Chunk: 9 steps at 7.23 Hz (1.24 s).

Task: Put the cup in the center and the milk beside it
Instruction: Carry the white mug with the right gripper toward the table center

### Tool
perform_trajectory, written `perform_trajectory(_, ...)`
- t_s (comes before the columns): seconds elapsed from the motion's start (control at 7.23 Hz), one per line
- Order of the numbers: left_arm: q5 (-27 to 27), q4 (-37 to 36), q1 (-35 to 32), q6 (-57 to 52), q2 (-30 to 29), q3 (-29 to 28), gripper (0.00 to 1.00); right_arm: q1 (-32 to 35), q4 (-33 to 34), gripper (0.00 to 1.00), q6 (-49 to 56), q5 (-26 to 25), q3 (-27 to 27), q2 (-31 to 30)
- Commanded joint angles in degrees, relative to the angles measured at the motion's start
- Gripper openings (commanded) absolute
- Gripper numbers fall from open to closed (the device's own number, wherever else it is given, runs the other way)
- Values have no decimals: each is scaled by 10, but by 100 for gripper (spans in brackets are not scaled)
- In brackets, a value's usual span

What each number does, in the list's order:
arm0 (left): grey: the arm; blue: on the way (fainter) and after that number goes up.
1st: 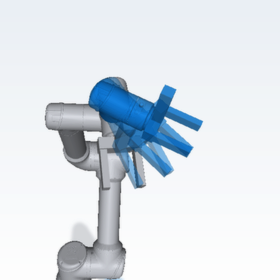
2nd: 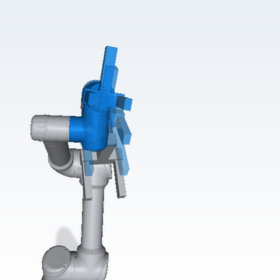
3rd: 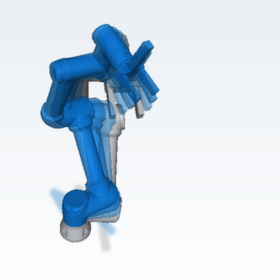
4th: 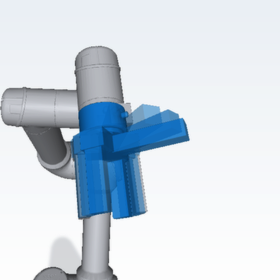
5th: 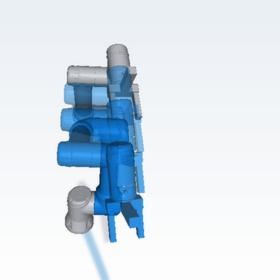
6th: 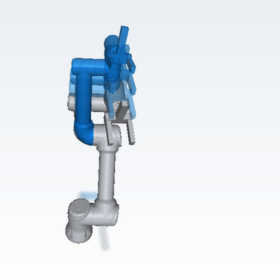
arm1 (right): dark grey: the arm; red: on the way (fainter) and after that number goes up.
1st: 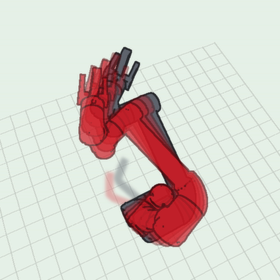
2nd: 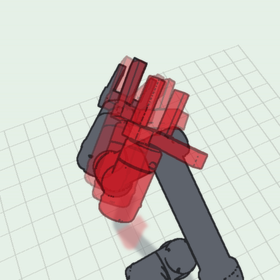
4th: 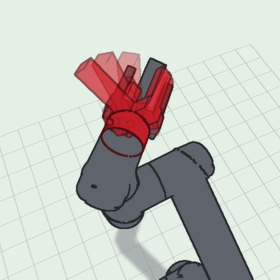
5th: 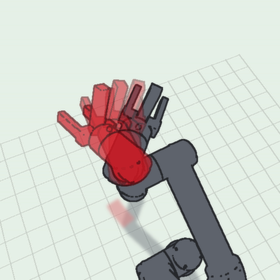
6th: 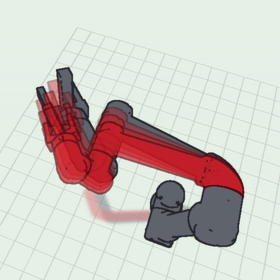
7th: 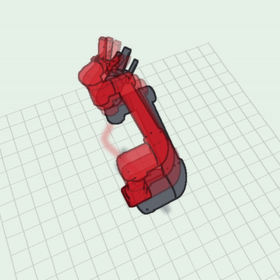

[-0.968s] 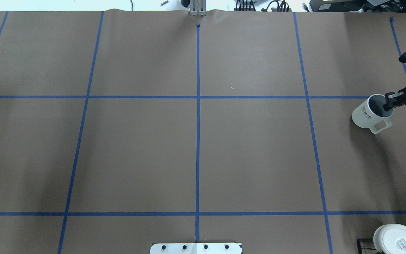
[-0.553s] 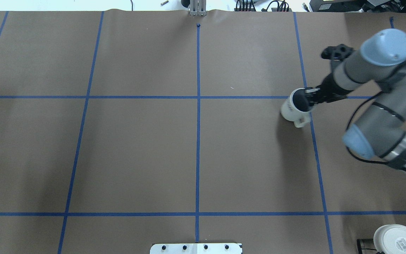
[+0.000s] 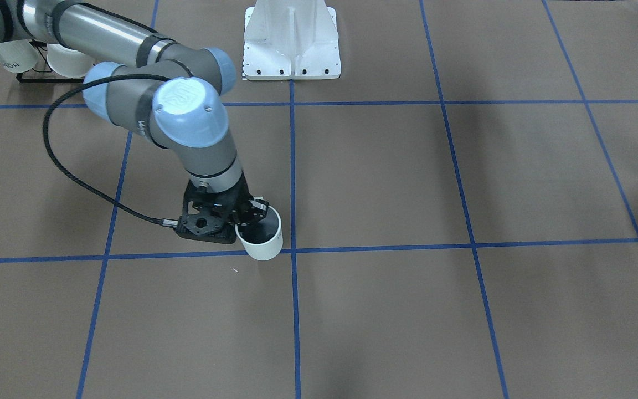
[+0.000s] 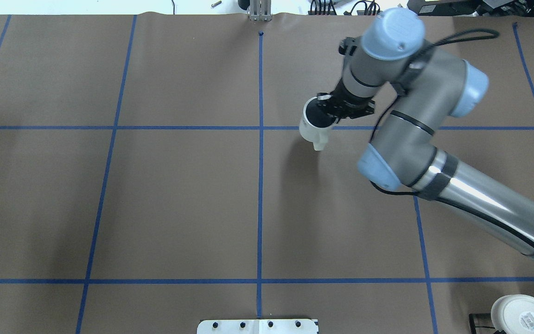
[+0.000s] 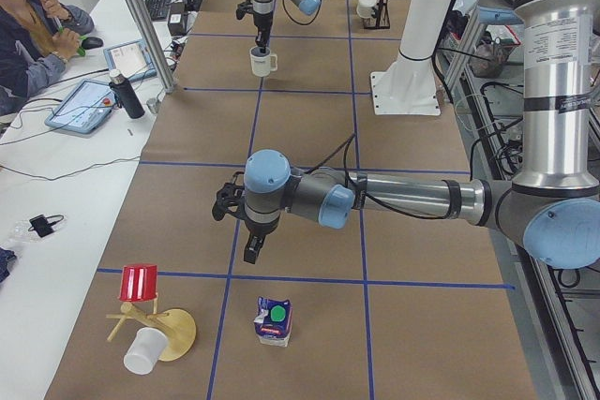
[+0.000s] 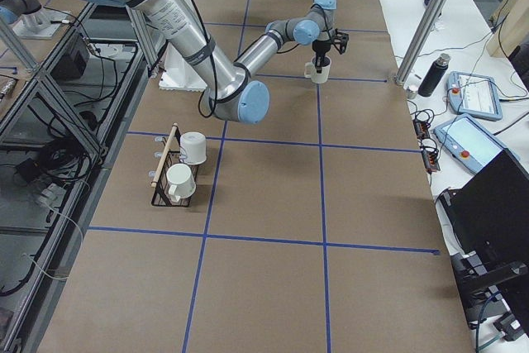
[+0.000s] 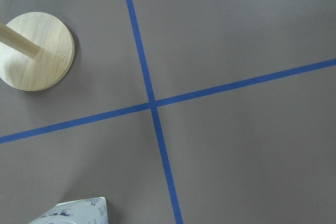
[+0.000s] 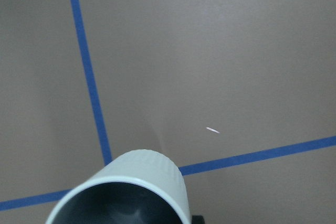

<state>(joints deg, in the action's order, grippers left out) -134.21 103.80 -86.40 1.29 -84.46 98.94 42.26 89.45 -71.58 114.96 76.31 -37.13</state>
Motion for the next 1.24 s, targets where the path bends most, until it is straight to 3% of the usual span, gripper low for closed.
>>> perform_trajectory(0.0,0,0,0,0,0,0,99,-9,1,0,-9,4,-77,56)
perform_trajectory(0.14,-1,2,0,-1,3,-1,99,-14,-29,0,-12,2,-84,51)
perform_trajectory(0.28,-3,13,0,-1,28,1,99,-25,-99,21,-28,-1,-108,41)
perform_trajectory(0.41,0,31,0,3,32,-3,99,-25,-148,99,-47,0,-123,41)
perform_trajectory(0.55,3,26,-1,-12,25,-15,99,-14,-144,100,-48,6,-111,46)
perform_trajectory(0.69,12,18,-18,-115,20,-36,99,16,-118,100,-45,36,-70,30)
perform_trajectory(0.97,36,-27,-87,-222,-23,-96,99,40,-80,100,-26,50,42,-55)
perform_trajectory(1.11,36,-22,-90,-235,-39,-131,99,48,-62,100,-7,52,66,-73)
